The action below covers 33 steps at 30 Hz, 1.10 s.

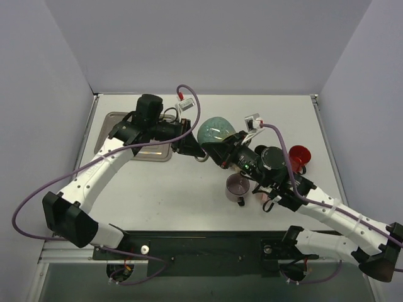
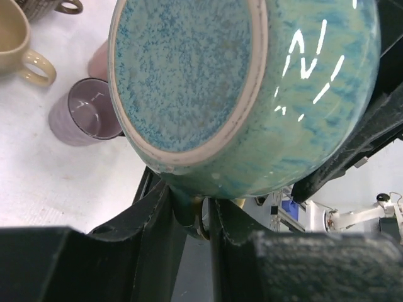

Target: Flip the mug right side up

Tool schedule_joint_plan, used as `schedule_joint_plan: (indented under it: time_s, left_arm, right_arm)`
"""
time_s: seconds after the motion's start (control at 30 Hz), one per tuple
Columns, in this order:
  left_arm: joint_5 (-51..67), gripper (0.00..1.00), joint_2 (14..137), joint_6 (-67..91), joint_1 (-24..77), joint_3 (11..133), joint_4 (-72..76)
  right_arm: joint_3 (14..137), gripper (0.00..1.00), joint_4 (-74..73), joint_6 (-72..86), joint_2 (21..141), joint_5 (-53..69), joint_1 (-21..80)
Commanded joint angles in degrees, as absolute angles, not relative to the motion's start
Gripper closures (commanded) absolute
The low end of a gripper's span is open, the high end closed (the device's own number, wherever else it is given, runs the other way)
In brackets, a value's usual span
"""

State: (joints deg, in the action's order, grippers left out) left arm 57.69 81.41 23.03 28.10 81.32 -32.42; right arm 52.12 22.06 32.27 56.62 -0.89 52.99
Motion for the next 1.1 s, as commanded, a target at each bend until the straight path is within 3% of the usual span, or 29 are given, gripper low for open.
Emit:
schedule_joint_plan:
  time_s: [0.0,0.03,0.07,0.1,0.2,0.27,0.43,0.6,0.87,1.07]
  left_arm:
    - [62.15,0.96,79.28,13.73,30.23,85.86,-35.32]
    - [60.92,0.76,79.36,12.75,30.23,86.39,-36.11]
    - [56.38,0.16,79.54,10.22,30.06,86.92,-38.99]
    - [53.12,0.12,79.54,8.11,30.06,88.40,-40.42]
    - [28.67,0.12,78.93,0.29,29.88,89.38,-45.43]
    - [16.68,0.11,78.49,-4.54,29.53,87.99,-45.18]
    - [-5.15,0.10,76.38,-10.98,28.13,78.16,-36.06]
    - [-2.30,0.09,75.50,-9.24,21.37,70.42,-30.77]
    - [7.99,0.08,75.32,-5.72,8.53,60.31,-24.70]
    - [11.51,0.07,73.48,-5.98,5.28,56.69,-22.85]
  right_arm:
    - [55.01,1.00,17.62,27.87,51.60,-16.60,51.15]
    - [57.54,1.00,14.97,25.16,51.16,-18.00,51.15]
    - [59.31,1.00,6.59,23.57,51.24,-18.71,51.07]
    - [64.98,1.00,0.67,20.07,52.28,-19.42,51.06]
    - [77.75,1.00,-29.85,15.30,56.42,-25.20,49.32]
    - [82.34,1.00,-41.76,15.64,58.88,-26.37,46.07]
    - [77.19,1.00,-55.26,18.72,58.19,-15.92,25.28]
    - [66.74,1.00,-55.12,18.81,57.39,-8.20,9.60]
    - [47.84,1.00,-37.81,21.88,56.95,7.02,-11.67]
    - [40.09,1.00,-26.29,23.20,63.79,8.18,-16.34]
